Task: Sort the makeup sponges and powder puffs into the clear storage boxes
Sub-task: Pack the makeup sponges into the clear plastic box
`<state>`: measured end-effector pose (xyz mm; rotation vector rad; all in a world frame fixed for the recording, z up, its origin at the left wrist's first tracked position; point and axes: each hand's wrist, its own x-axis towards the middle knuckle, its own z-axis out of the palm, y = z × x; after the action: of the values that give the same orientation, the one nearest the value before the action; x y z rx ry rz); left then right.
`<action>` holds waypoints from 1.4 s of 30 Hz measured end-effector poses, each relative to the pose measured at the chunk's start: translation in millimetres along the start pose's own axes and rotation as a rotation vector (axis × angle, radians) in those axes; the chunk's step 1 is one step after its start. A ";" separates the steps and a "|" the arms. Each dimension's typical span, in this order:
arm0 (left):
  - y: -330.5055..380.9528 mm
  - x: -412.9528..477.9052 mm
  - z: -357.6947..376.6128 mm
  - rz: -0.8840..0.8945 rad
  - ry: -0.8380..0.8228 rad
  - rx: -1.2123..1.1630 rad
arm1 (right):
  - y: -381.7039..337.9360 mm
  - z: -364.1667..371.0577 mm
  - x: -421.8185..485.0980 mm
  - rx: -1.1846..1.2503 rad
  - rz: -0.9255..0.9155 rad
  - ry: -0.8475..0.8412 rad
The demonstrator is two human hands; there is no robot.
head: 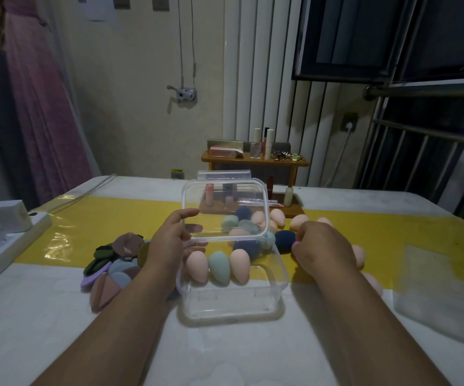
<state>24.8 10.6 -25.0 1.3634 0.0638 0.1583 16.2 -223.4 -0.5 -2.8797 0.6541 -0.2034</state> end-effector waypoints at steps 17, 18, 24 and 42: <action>-5.2 1.9 0.7 0.008 -0.005 0.021 | 2.4 13.7 17.0 -0.032 0.087 -0.019; -5.4 2.2 0.6 0.008 -0.005 0.020 | 1.8 11.5 17.5 -0.025 0.087 -0.023; -6.6 5.4 0.3 0.017 0.001 -0.009 | -2.3 15.9 18.1 -0.027 0.062 -0.141; -3.6 0.8 2.0 0.000 -0.001 -0.017 | -0.9 -5.7 -15.9 0.460 -0.224 0.336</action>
<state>26.2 8.0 -28.0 1.3467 0.0616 0.1585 1.4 -216.4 3.7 -2.4792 0.2772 -0.7725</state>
